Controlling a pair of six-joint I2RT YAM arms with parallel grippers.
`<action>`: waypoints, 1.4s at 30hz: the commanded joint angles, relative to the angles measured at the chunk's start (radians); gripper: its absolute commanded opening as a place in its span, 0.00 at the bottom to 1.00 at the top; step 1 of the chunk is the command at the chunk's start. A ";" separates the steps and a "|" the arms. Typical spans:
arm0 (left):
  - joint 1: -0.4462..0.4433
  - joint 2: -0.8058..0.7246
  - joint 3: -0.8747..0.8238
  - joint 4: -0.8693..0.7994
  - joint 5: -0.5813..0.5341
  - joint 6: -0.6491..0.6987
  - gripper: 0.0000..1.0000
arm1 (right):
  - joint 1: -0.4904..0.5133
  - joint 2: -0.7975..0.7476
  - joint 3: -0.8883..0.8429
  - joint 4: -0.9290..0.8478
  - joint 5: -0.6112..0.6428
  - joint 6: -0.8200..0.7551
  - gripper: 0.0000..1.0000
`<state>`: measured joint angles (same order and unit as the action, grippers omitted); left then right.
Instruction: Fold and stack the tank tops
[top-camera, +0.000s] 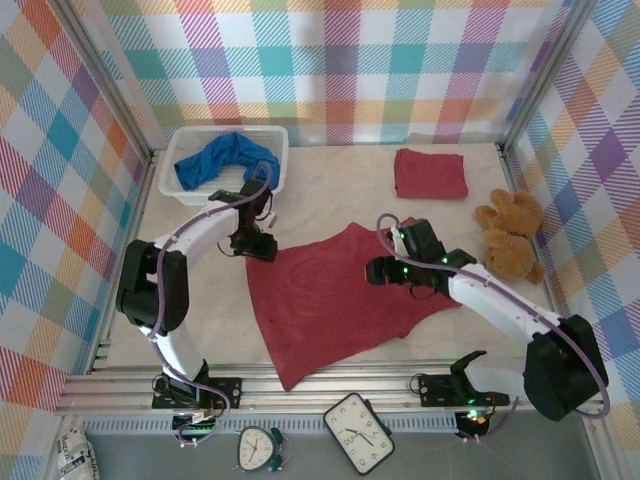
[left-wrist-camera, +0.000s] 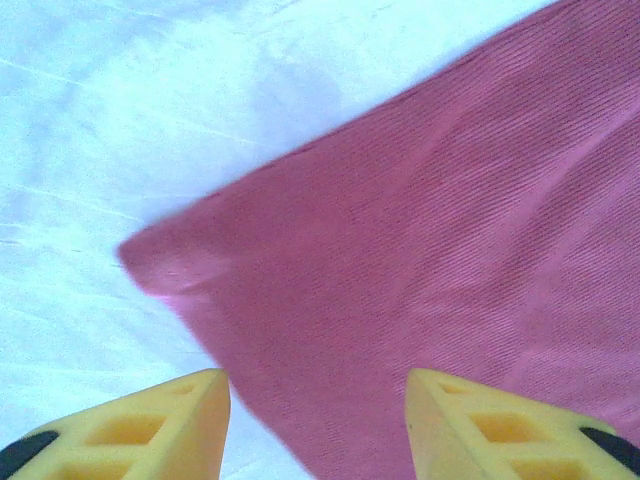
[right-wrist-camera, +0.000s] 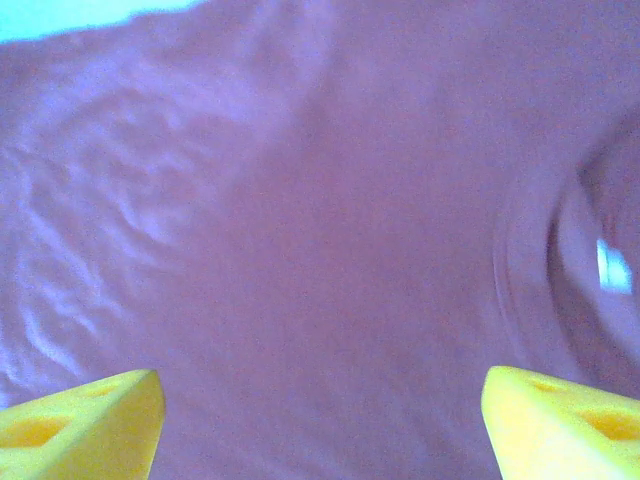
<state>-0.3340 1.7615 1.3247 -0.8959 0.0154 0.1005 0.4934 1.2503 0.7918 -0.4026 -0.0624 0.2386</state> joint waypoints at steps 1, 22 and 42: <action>0.037 0.022 0.066 -0.073 -0.055 0.251 0.49 | -0.039 0.107 0.089 0.092 -0.117 -0.356 0.82; 0.114 0.246 0.168 -0.066 -0.006 0.434 0.37 | -0.181 0.905 0.885 -0.315 -0.356 -0.734 0.72; 0.117 0.304 0.179 -0.038 -0.048 0.386 0.23 | -0.146 1.150 1.192 -0.498 -0.271 -0.786 0.49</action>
<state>-0.2264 2.0487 1.4830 -0.9367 -0.0212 0.5045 0.3286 2.3711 1.9457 -0.8364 -0.3553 -0.5179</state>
